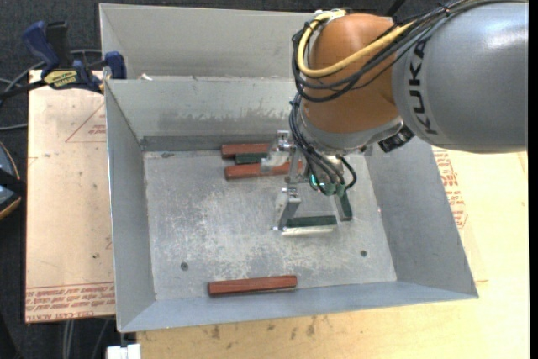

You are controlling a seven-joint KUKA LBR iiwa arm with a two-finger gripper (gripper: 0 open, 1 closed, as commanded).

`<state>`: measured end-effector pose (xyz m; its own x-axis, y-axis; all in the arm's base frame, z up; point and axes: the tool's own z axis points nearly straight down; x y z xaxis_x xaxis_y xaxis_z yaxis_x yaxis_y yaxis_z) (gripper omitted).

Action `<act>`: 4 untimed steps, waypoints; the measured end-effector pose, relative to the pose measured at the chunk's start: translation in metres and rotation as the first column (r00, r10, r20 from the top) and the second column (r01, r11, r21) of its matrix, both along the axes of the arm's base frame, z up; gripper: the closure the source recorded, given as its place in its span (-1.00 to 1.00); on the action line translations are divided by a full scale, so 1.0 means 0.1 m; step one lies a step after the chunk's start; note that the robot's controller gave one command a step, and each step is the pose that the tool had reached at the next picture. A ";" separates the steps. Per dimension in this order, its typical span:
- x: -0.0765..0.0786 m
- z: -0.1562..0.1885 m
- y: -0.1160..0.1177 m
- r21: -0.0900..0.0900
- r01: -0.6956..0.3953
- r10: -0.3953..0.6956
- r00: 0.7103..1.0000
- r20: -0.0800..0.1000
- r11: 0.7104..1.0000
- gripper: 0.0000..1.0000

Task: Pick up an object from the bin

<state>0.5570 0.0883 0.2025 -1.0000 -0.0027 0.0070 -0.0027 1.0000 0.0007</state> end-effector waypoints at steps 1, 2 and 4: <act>0.02 0.04 0.00 0.001 0.002 -0.002 1.000 0.008 1.000 -1.00; -0.16 -0.24 -0.22 0.002 -0.098 0.098 0.995 0.018 0.995 -1.00; -0.32 -1.20 -0.34 -0.001 -0.309 0.309 0.951 0.018 0.951 1.00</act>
Offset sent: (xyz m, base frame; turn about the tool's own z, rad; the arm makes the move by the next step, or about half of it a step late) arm -0.0441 -0.0644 -0.0698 -0.2166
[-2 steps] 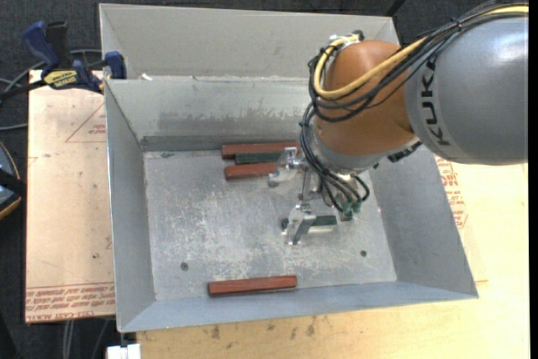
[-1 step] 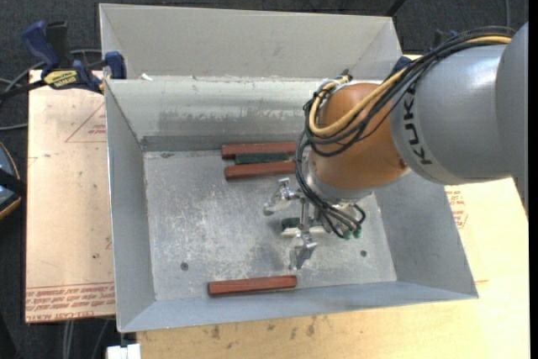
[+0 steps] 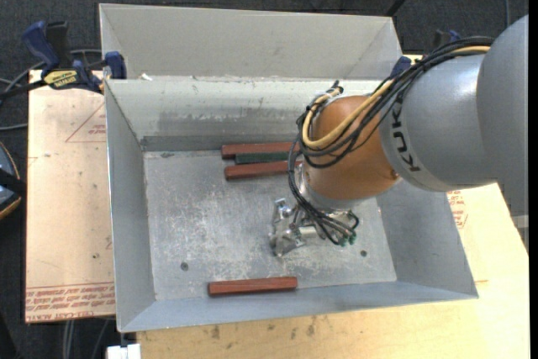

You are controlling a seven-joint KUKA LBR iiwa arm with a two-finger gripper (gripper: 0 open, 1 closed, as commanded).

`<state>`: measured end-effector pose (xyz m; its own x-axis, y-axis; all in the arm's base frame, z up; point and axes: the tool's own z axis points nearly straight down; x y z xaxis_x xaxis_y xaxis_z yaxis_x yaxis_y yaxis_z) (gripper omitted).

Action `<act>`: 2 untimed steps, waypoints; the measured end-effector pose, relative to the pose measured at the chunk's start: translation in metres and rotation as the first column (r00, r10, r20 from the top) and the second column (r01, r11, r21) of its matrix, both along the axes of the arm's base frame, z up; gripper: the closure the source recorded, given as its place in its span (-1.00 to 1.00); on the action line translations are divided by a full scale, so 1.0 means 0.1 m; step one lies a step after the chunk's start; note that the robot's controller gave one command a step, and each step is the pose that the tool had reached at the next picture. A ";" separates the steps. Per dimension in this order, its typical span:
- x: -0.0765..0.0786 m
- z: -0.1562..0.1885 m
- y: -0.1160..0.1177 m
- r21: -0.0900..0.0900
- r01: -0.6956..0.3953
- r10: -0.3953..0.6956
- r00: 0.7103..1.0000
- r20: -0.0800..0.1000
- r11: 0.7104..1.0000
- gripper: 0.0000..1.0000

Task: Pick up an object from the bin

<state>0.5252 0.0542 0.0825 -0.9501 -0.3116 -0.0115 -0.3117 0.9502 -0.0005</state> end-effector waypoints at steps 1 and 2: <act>0.00 0.00 0.00 0.000 0.001 -0.001 1.000 0.000 1.000 1.00; 0.00 0.00 0.00 0.000 0.001 -0.001 1.000 0.000 1.000 1.00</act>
Offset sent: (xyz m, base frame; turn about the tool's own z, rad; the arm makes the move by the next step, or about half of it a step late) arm 0.0000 0.0000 0.0000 0.0000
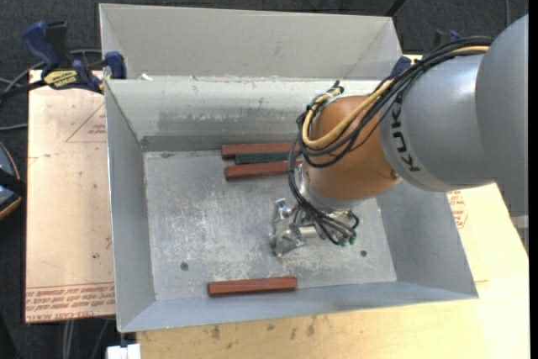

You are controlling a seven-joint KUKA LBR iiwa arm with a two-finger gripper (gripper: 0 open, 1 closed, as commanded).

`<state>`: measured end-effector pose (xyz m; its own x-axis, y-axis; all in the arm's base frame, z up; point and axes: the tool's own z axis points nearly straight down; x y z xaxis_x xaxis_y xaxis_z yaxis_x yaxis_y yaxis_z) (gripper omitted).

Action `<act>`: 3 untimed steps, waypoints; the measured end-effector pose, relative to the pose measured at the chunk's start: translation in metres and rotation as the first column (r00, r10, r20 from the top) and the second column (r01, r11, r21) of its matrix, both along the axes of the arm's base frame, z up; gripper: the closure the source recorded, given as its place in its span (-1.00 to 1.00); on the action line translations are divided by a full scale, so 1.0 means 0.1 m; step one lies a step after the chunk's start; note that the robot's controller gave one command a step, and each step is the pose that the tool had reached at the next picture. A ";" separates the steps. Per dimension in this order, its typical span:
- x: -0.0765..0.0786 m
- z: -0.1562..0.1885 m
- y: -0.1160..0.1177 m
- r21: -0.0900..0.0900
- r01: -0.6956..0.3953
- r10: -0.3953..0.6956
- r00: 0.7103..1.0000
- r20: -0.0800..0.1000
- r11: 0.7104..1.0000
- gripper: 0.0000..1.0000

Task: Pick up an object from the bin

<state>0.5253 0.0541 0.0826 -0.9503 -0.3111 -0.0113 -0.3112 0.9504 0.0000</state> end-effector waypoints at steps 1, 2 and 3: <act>-0.02 -0.01 -0.01 -0.001 0.000 0.000 1.000 -0.008 1.000 -1.00; -0.02 -0.01 0.00 -0.001 0.000 0.000 1.000 -0.007 1.000 -1.00; 0.32 -0.06 -0.36 0.006 0.063 -0.063 0.998 -0.011 0.998 -1.00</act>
Offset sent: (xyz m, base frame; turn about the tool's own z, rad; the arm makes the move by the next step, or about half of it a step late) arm 0.0000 0.0000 0.0000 0.0000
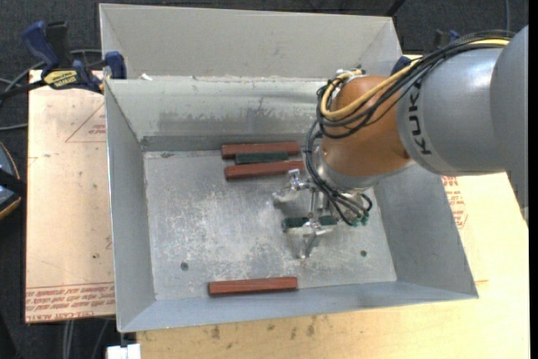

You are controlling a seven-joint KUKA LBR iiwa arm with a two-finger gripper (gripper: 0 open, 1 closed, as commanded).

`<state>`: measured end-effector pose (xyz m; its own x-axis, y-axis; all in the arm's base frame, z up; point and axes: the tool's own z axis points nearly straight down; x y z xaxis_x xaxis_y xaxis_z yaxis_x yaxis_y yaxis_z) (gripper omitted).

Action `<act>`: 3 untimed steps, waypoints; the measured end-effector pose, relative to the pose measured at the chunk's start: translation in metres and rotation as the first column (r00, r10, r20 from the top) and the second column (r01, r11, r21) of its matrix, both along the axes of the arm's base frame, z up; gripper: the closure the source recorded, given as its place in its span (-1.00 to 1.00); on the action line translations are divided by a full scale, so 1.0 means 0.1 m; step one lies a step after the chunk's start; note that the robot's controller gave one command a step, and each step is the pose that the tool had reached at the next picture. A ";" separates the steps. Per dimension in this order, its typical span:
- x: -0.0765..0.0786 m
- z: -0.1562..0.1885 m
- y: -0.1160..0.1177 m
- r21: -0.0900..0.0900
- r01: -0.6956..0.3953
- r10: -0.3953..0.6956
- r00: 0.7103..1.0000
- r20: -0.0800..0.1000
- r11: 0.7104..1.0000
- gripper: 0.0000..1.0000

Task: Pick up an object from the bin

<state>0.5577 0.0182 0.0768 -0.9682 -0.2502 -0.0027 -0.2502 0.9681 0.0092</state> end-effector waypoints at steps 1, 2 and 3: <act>0.19 0.04 0.08 -0.016 -0.007 0.007 1.000 0.015 1.000 1.00; 0.19 0.04 0.09 -0.014 -0.007 0.007 1.000 0.015 1.000 1.00; 0.39 1.53 0.09 -0.008 0.018 -0.018 1.000 0.009 1.000 1.00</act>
Offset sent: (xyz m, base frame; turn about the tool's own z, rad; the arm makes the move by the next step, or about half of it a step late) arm 0.0000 0.0000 0.0000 0.0000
